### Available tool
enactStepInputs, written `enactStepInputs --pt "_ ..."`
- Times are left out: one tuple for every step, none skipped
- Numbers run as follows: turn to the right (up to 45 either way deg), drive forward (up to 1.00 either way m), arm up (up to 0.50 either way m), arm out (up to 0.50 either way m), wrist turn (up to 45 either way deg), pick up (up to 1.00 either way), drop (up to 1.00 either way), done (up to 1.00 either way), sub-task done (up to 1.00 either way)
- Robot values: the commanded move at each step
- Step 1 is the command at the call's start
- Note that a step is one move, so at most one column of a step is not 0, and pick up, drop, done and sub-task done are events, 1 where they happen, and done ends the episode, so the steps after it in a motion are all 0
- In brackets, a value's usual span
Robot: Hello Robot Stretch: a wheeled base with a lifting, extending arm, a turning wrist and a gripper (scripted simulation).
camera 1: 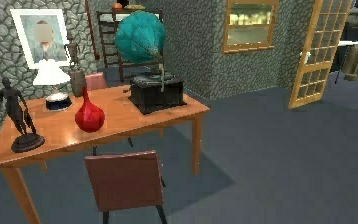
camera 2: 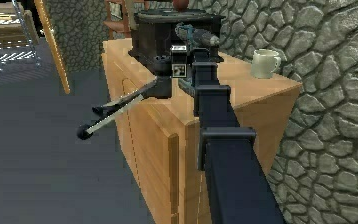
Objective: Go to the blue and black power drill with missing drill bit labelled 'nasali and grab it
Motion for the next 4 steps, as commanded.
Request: enactStepInputs --pt "0.0 0.0 0.0 0.0 45.0 0.0 0.0 0.0 0.0" --pt "0.0 0.0 0.0 0.0 45.0 0.0 0.0 0.0 0.0" --pt "0.0 0.0 0.0 0.0 45.0 0.0 0.0 0.0 0.0" --pt "0.0 0.0 0.0 0.0 -45.0 0.0 0.0 0.0 0.0"
